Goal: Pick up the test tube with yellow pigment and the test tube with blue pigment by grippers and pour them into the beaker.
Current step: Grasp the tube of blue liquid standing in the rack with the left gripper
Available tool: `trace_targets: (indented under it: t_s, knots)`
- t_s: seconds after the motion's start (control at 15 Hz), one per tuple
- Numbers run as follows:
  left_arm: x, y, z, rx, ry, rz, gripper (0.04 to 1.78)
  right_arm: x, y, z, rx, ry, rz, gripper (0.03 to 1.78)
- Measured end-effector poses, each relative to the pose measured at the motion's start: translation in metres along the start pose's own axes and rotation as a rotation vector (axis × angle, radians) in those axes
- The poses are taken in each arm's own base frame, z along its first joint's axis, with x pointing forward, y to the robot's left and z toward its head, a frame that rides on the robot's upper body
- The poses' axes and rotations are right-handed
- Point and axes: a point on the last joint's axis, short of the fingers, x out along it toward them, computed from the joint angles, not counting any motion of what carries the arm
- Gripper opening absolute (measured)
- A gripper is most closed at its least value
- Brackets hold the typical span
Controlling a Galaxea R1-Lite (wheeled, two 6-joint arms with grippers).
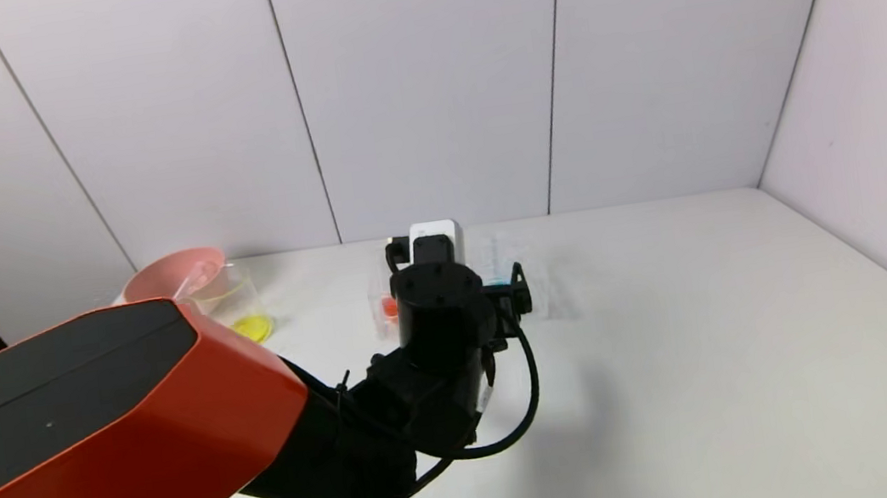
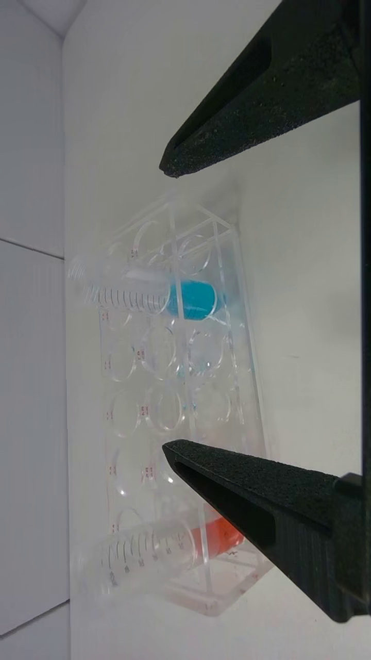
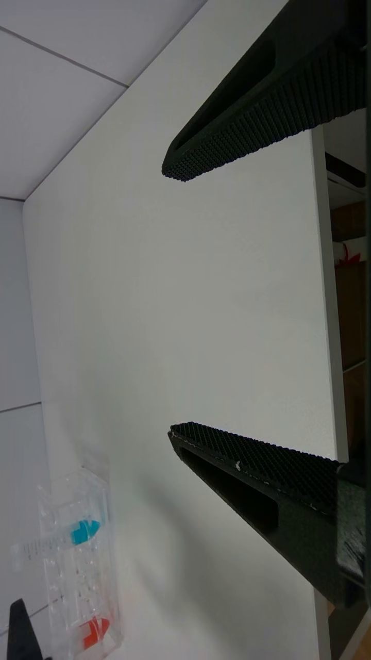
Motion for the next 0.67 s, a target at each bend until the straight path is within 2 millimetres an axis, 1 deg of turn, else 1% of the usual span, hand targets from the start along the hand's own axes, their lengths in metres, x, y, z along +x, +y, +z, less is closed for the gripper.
trace_targets:
  t_s: [0.4,0.53,0.67]
  knots:
    - [0.023,-0.013,-0.013,0.006,0.009,-0.008,1.78,0.0,0.0,0.0,0.0,0.0,0.0,1.71]
    - [0.036,-0.015,-0.016,0.008,0.009,0.002,1.78,0.0,0.0,0.0,0.0,0.0,0.0,1.71]
    - [0.052,-0.012,-0.014,0.007,0.005,0.024,1.78,0.0,0.0,0.0,0.0,0.0,0.0,1.71]
